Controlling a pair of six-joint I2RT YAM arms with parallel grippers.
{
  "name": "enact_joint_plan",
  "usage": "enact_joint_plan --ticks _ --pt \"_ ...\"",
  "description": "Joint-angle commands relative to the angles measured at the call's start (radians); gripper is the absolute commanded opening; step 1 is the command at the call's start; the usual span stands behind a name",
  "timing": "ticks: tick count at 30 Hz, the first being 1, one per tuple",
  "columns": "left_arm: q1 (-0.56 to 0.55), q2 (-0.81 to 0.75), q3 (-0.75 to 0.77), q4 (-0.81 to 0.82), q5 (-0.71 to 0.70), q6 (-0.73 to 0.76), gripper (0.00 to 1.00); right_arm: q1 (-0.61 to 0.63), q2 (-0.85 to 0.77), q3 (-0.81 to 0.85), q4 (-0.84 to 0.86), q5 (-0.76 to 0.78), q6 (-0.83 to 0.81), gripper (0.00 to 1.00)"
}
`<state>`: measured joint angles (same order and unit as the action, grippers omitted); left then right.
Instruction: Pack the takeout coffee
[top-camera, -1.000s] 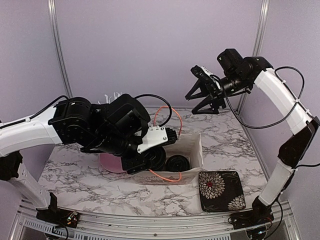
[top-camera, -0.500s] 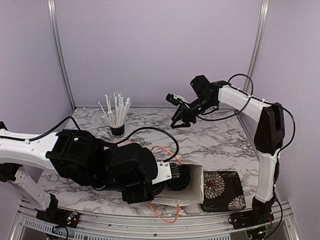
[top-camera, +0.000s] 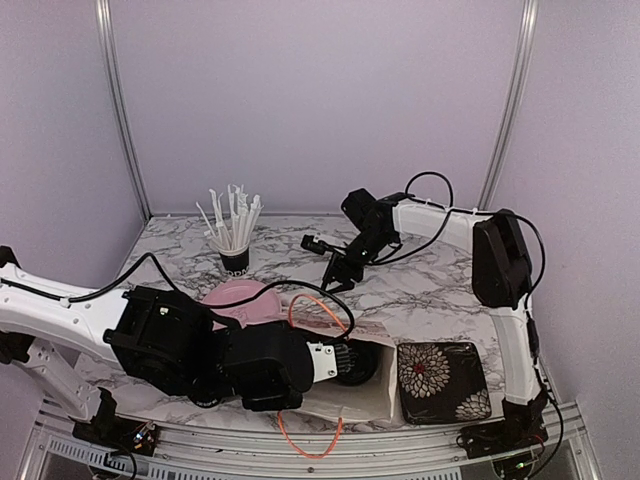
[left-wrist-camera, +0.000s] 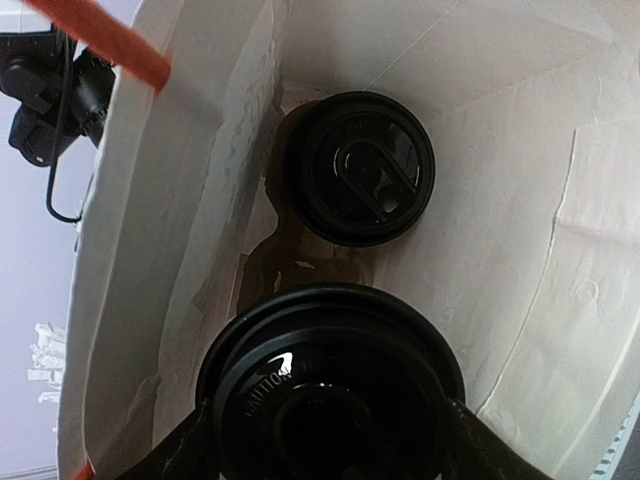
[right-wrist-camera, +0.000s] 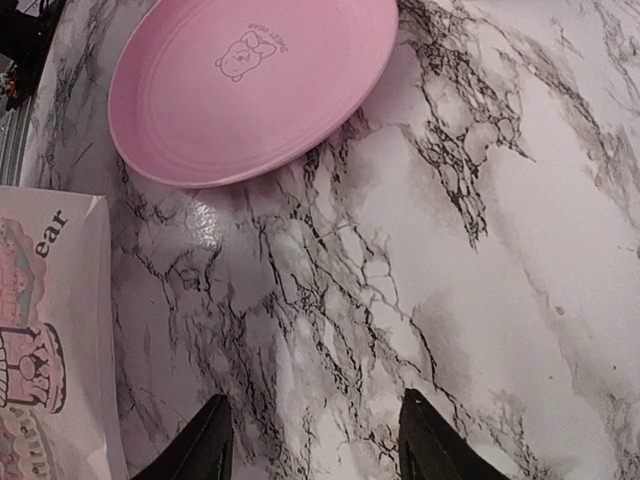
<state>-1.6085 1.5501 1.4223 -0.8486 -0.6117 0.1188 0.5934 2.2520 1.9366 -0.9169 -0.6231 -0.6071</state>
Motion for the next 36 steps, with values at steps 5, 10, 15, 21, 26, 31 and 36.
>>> enact_joint_plan --ticks 5,10,15,21,26,31,36 --pt "-0.009 -0.082 -0.098 0.149 -0.049 0.116 0.52 0.035 0.089 0.07 -0.034 -0.002 0.019 0.54" --pt "-0.009 -0.092 -0.173 0.224 -0.056 0.174 0.53 0.062 0.131 0.071 -0.063 -0.034 0.011 0.53" --pt "-0.008 -0.104 -0.202 0.266 -0.056 0.21 0.54 0.088 0.152 0.066 -0.088 -0.062 -0.005 0.52" --pt "-0.007 -0.081 -0.208 0.27 -0.055 0.237 0.55 0.097 0.164 0.065 -0.102 -0.106 -0.016 0.51" --pt "-0.005 -0.066 -0.21 0.27 -0.074 0.257 0.55 0.105 0.171 0.062 -0.114 -0.114 -0.021 0.49" --pt "0.003 -0.041 -0.204 0.27 -0.078 0.281 0.56 0.109 0.172 0.052 -0.117 -0.123 -0.023 0.49" --pt "0.015 -0.025 -0.203 0.27 -0.064 0.292 0.56 0.113 0.169 0.048 -0.127 -0.142 -0.034 0.47"
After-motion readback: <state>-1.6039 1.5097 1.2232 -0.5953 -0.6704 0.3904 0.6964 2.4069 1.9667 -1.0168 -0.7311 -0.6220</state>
